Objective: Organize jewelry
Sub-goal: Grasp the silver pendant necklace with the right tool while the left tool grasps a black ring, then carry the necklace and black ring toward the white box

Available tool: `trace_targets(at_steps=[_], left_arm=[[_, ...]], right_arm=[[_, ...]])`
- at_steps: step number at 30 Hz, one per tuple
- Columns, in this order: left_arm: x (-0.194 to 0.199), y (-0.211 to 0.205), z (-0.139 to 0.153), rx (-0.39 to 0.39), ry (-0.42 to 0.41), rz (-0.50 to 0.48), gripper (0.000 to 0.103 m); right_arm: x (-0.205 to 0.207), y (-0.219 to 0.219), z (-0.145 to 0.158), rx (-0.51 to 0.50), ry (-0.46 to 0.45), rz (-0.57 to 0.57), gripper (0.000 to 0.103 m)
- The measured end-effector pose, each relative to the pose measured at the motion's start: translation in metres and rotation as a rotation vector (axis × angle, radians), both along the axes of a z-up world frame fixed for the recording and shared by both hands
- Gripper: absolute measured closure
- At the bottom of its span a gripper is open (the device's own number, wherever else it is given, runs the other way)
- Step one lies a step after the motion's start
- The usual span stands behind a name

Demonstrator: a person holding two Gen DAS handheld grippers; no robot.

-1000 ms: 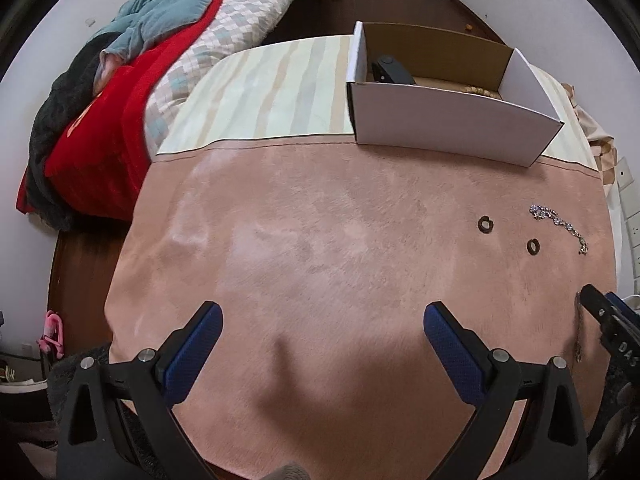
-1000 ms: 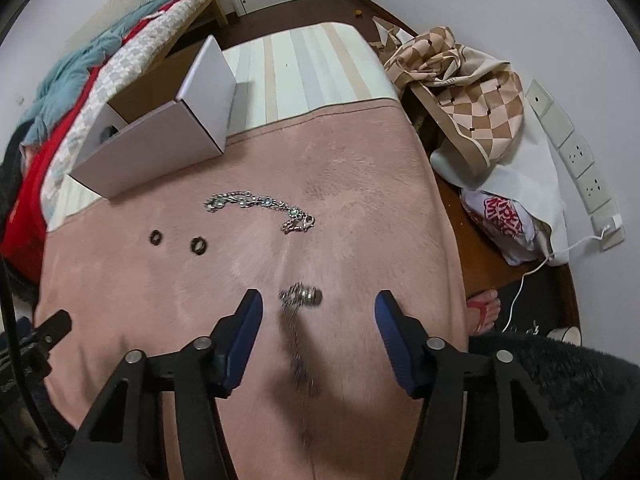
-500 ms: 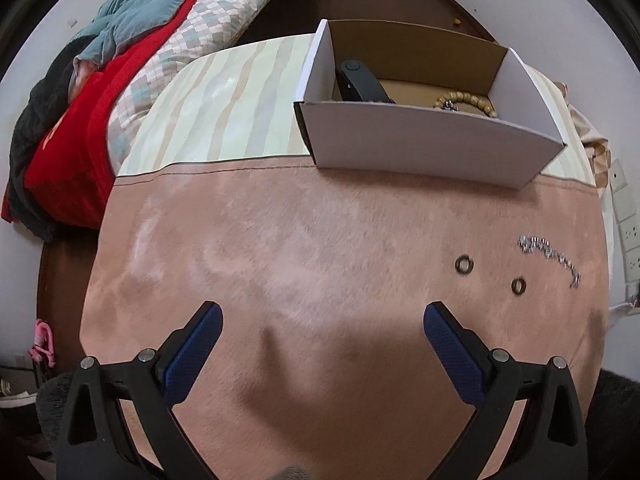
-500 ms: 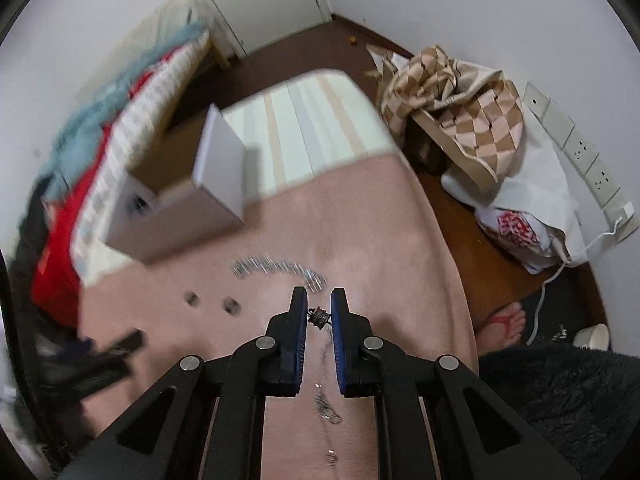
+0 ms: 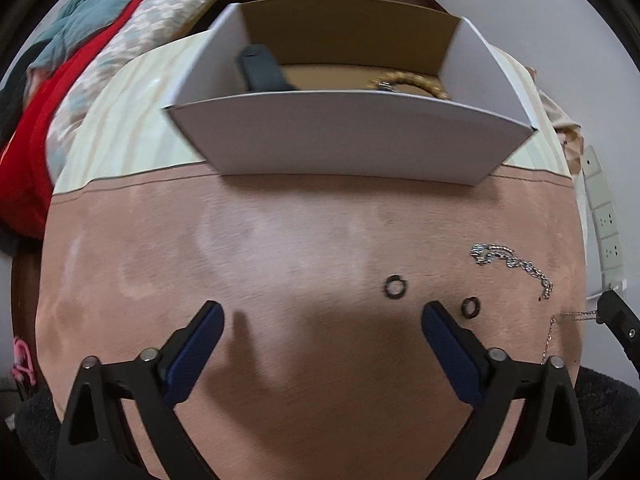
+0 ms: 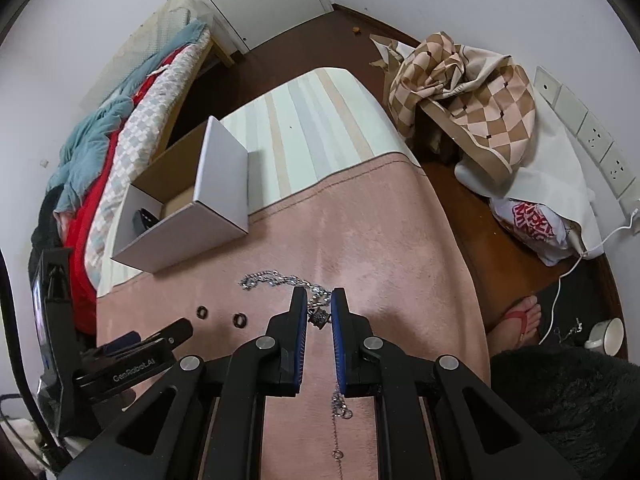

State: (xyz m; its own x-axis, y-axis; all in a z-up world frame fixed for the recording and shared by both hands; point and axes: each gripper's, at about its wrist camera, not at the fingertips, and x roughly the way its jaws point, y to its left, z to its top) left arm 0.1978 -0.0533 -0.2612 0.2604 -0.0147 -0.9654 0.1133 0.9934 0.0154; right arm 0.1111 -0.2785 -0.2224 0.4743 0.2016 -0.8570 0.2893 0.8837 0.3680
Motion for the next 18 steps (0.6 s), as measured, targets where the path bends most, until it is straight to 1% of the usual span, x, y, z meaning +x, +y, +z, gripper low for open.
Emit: trace_targets(at_steps=[2, 6, 7, 8, 9, 11, 13, 14, 18], left_arm=[[0.001, -0.007, -0.004, 0.003, 0.000, -0.024, 0.020], [0.001, -0.019, -0.004, 0.012, -0.028, -0.059, 0.031], [0.001, -0.020, -0.004, 0.011, -0.034, -0.065, 0.038], [0.001, -0.023, -0.003, 0.002, -0.041, -0.076, 0.049], [0.003, -0.028, -0.002, -0.002, -0.047, -0.084, 0.055], [0.002, -0.033, -0.001, -0.006, -0.054, -0.099, 0.080], [0.003, -0.034, 0.000, -0.008, -0.056, -0.105, 0.091], [0.003, -0.034, 0.000, -0.010, -0.057, -0.104, 0.093], [0.004, -0.029, 0.004, -0.015, -0.067, -0.107, 0.093]], right_arm=[[-0.001, -0.001, -0.002, -0.008, 0.003, -0.003, 0.091], [0.000, -0.001, -0.004, -0.024, 0.009, -0.008, 0.091], [0.000, -0.001, -0.005, -0.028, 0.010, -0.007, 0.091], [0.000, -0.001, -0.005, -0.033, 0.011, -0.008, 0.091], [0.001, -0.001, -0.006, -0.035, 0.013, -0.008, 0.091], [0.001, -0.001, -0.006, -0.041, 0.014, -0.009, 0.091], [0.002, -0.001, -0.005, -0.043, 0.013, -0.010, 0.091], [0.002, -0.001, -0.005, -0.046, 0.012, -0.012, 0.091], [0.002, 0.000, 0.001, -0.050, 0.001, -0.010, 0.091]])
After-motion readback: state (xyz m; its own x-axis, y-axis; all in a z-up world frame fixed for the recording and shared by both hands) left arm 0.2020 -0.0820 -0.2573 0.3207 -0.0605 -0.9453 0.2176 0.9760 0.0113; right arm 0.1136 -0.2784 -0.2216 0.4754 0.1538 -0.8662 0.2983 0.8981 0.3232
